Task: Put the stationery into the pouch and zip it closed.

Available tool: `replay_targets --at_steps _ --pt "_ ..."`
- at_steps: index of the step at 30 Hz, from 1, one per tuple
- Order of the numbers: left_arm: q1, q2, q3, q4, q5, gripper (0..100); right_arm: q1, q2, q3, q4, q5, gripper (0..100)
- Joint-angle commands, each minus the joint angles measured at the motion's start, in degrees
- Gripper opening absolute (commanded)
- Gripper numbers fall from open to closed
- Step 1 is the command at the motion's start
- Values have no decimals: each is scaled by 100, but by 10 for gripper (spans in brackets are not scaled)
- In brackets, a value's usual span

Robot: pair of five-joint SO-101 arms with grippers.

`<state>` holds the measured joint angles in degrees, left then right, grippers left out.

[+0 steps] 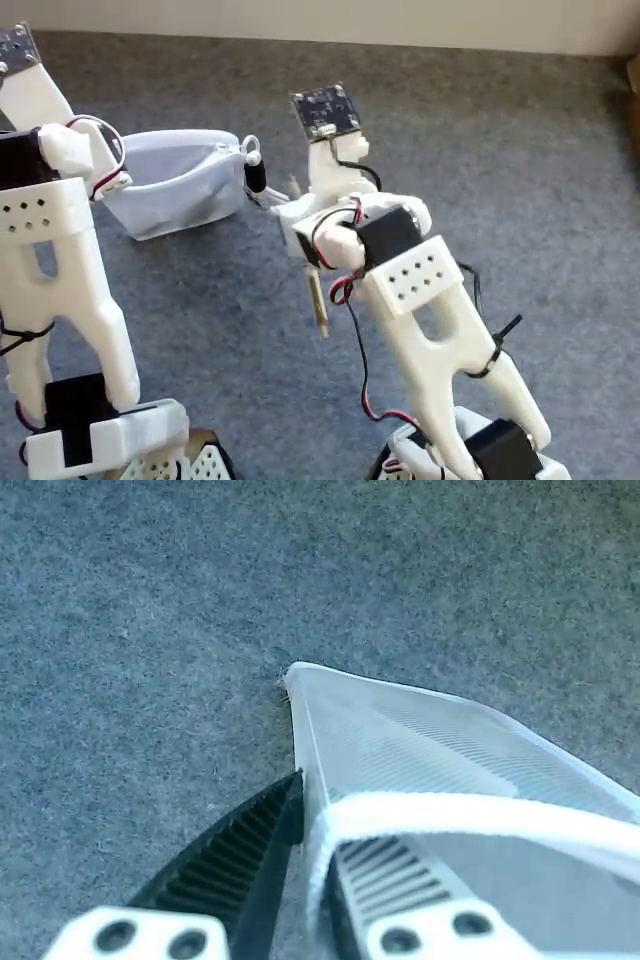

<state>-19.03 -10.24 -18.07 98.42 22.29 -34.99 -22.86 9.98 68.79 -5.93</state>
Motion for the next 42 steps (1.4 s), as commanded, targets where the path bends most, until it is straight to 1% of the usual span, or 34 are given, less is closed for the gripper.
replay_targets --at_steps 1,8,13,16,23,24,28,31,37,39,42 --pt "-92 -92 -31 -141 9 7 -198 -303 -927 -171 70 5" --pt "-84 -92 -31 -149 9 7 -444 -295 -2316 -198 70 5" --pt "-75 -92 -31 -149 9 7 -655 -303 -2747 -1270 35 5" --pt "-75 -92 -31 -149 9 7 -699 -356 -2510 -1895 35 5" --pt "-75 -57 -31 -149 9 7 -760 -365 -1965 -2835 26 5" --pt "-75 -57 -31 -149 9 7 -752 -365 -1895 -2985 -53 5" --pt "-75 -57 -31 -141 9 7 -743 -365 -1763 -3389 -888 5" --pt "-75 -48 -31 -141 9 7 -725 -365 -1763 -3503 -1143 5" --pt "-84 -48 -31 -123 9 7 -716 -295 -1736 -3644 -1178 5" --pt "-84 -48 -22 -123 9 7 -690 -295 -1516 -3952 -1178 5" --pt "-84 -48 -22 -123 9 7 -558 -356 -936 -4760 -1152 5"
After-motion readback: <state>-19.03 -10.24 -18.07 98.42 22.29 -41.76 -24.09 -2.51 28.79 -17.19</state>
